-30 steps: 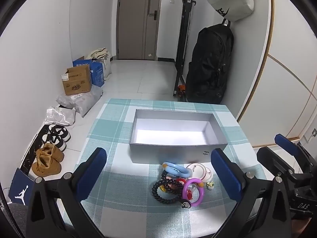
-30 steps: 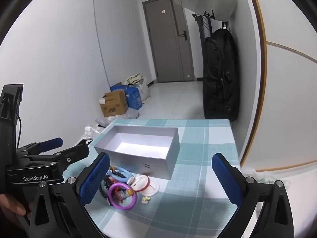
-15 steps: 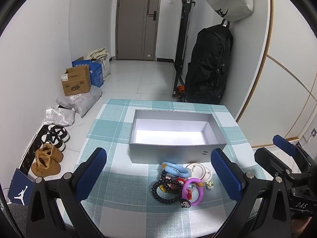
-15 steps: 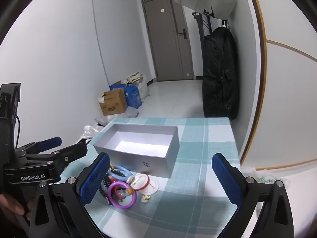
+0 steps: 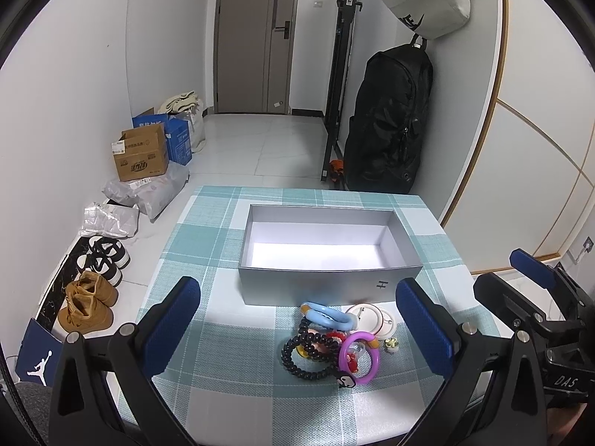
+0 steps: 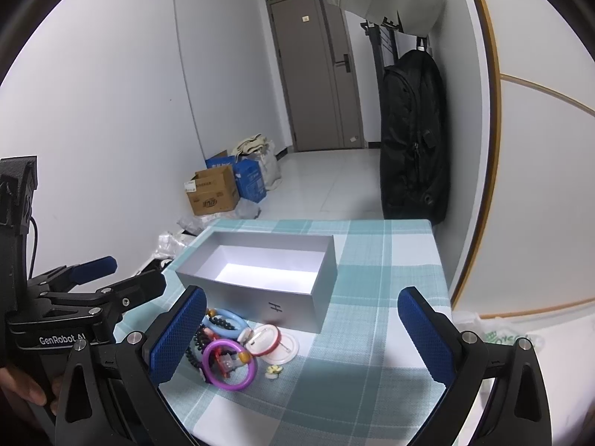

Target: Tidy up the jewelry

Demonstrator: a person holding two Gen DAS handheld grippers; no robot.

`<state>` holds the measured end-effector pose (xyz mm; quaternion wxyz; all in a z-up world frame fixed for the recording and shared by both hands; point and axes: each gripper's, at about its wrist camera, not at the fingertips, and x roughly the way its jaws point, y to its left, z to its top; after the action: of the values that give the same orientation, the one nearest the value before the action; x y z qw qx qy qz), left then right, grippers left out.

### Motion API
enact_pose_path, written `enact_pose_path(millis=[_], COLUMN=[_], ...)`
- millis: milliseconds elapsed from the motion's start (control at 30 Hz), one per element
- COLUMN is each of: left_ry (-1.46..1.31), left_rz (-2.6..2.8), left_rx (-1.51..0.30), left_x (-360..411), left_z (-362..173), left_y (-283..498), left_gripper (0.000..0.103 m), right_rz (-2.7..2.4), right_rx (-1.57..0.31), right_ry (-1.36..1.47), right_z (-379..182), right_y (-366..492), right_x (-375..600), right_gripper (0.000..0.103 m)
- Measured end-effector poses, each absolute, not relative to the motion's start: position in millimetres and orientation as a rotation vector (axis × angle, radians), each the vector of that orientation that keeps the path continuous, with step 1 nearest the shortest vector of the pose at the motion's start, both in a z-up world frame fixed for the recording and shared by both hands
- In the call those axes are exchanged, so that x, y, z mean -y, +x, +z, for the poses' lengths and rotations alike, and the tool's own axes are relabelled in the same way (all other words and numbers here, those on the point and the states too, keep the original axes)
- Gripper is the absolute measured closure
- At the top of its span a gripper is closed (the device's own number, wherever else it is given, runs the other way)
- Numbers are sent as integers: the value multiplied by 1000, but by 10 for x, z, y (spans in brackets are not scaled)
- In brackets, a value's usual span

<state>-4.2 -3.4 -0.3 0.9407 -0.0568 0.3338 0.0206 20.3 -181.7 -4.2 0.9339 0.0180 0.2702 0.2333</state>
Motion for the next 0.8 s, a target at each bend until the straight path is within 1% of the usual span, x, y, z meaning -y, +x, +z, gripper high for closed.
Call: enact_pose_path(millis=[800], left_ry=[-111], left_rz=[37], left_rx=[-678], left_x=[59], left_z=[-14], left_y=[-58], left_gripper=[1], right_rz=[479], right_rx=[-556], right_ry=[31], right_z=[-50], right_y=[210], right_x=[1793], right_gripper=[0])
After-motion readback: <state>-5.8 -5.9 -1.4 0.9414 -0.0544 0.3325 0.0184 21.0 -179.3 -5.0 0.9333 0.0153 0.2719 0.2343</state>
